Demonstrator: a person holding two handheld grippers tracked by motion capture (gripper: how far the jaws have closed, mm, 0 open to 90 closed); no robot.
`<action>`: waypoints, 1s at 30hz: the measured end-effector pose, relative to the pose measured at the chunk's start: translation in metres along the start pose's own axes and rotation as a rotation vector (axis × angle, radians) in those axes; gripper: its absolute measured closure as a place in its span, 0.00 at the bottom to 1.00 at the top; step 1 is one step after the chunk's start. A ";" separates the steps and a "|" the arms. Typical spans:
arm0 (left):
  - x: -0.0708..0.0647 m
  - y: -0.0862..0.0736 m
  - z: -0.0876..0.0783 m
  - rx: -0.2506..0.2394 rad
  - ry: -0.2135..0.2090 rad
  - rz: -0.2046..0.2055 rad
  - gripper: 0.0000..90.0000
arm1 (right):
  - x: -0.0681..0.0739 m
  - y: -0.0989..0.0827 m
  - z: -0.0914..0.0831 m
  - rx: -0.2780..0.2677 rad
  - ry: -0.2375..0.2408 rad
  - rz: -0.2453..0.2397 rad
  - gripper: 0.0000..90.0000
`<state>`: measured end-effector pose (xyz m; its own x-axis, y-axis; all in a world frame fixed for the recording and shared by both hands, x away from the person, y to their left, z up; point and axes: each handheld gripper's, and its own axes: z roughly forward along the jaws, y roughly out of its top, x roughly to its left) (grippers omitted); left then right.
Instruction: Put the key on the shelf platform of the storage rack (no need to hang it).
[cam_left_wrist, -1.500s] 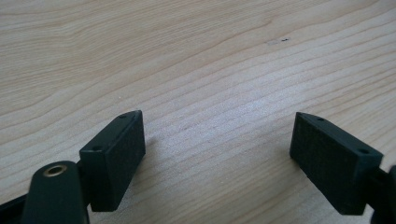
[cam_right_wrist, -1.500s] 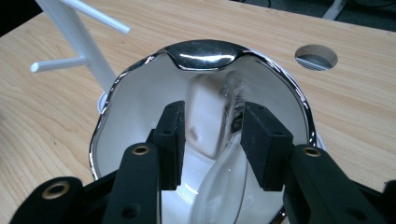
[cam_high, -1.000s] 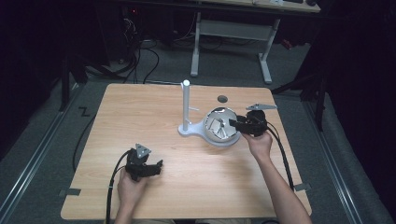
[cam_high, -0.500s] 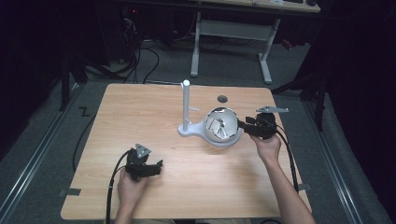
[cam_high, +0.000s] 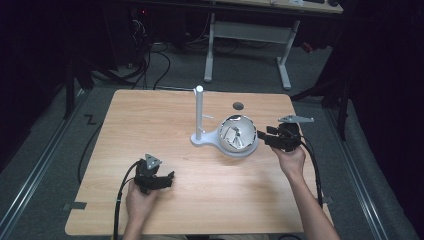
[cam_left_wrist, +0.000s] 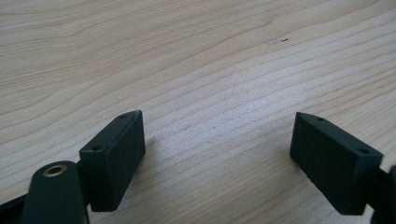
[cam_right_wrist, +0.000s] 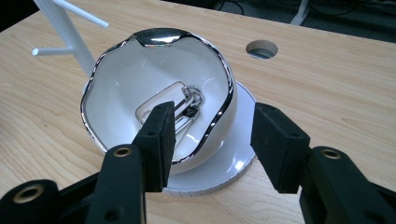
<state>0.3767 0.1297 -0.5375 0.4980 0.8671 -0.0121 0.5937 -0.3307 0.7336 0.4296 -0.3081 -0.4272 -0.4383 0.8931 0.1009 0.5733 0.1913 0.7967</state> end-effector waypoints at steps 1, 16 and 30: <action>0.000 0.000 0.000 0.000 0.000 0.000 0.21 | 0.000 0.000 -0.001 -0.001 -0.001 0.000 0.56; 0.000 0.000 0.000 0.000 -0.001 -0.002 0.21 | -0.004 -0.009 -0.019 -0.025 0.009 0.033 0.57; 0.000 0.000 0.000 0.000 -0.001 -0.002 0.21 | -0.008 -0.017 -0.037 -0.016 -0.054 0.028 0.57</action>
<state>0.3767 0.1296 -0.5375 0.4973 0.8675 -0.0137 0.5947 -0.3293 0.7334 0.3979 -0.3334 -0.4200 -0.3839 0.9189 0.0908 0.5736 0.1603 0.8033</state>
